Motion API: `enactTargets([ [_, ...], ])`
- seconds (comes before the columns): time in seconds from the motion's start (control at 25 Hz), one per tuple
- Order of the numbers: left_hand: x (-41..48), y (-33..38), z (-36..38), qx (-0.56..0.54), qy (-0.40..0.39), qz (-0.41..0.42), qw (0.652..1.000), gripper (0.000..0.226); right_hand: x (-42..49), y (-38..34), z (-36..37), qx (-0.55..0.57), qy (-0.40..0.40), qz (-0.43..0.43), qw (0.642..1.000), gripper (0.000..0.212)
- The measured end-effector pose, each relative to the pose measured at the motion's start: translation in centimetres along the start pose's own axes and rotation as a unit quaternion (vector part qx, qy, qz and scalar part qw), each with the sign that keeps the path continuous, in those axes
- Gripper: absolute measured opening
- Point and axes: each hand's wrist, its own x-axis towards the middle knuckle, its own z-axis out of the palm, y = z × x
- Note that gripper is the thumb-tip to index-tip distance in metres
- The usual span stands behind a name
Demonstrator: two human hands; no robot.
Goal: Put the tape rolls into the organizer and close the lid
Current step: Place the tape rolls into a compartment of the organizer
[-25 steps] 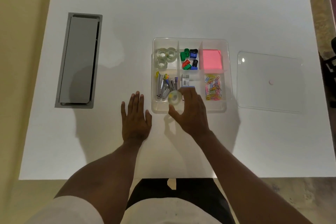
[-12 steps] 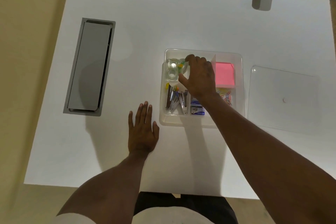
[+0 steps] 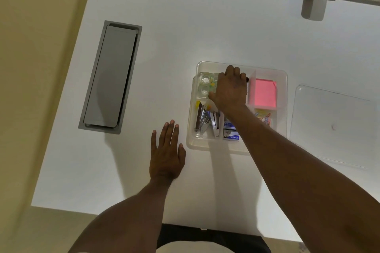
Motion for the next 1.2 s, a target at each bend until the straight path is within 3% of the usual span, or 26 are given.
enactTargets([
  [0.28, 0.0, -0.2, -0.1, 0.0, -0.003, -0.002, 1.0, 0.066, -0.5, -0.2, -0.2, 0.009, -0.006, 0.005, 1.0, 0.05],
  [0.68, -0.7, 0.3, 0.5, -0.008, 0.004, 0.005, 1.0, 0.065, -5.1, 1.1, 1.3, 0.063, 0.034, -0.002, 0.997, 0.023],
  [0.92, 0.0, 0.1, 0.0, -0.008, 0.003, 0.001, 1.0, 0.067, -3.3, 1.9, 0.9, 0.085, 0.069, -0.031, 0.993, 0.028],
  [1.2, -0.1, 0.1, -0.2, -0.016, 0.002, -0.002, 1.0, 0.065, 0.1, 1.8, 0.1, 0.017, 0.033, -0.113, 0.993, 0.038],
])
